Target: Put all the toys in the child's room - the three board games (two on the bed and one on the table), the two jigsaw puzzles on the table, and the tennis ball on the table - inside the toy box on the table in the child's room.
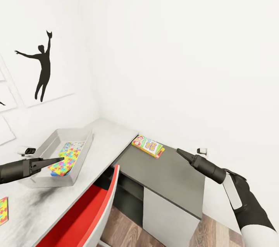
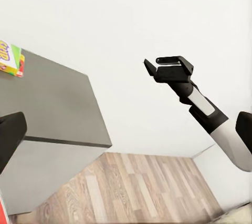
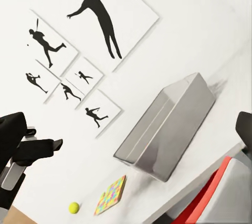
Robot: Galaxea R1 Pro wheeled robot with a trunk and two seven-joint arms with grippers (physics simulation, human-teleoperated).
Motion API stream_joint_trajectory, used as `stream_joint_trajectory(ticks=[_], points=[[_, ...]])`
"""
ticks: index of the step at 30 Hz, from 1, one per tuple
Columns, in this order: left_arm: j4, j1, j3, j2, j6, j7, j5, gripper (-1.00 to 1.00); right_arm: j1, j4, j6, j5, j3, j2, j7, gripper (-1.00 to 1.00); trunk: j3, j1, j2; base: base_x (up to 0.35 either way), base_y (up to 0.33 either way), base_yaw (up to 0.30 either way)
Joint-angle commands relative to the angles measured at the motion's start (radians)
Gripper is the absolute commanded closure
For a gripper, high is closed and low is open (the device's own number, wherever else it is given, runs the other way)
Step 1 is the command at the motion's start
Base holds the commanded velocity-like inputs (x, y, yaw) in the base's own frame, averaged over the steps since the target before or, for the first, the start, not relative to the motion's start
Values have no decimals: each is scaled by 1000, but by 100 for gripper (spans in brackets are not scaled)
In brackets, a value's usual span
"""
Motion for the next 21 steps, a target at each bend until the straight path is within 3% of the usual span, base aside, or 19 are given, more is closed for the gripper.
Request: stream_joint_trajectory(ticks=[1,21], points=[[0,0,0,1,11,-4,-1,-100,-1,1,7,-4,0,1,1,-100,-1,1,-2,-88,0,-220],[0,0,0,0,11,-4,-1,-100,-1,13,6,-4,-1,0,0,-100,20,1,-2,-19,0,-212]])
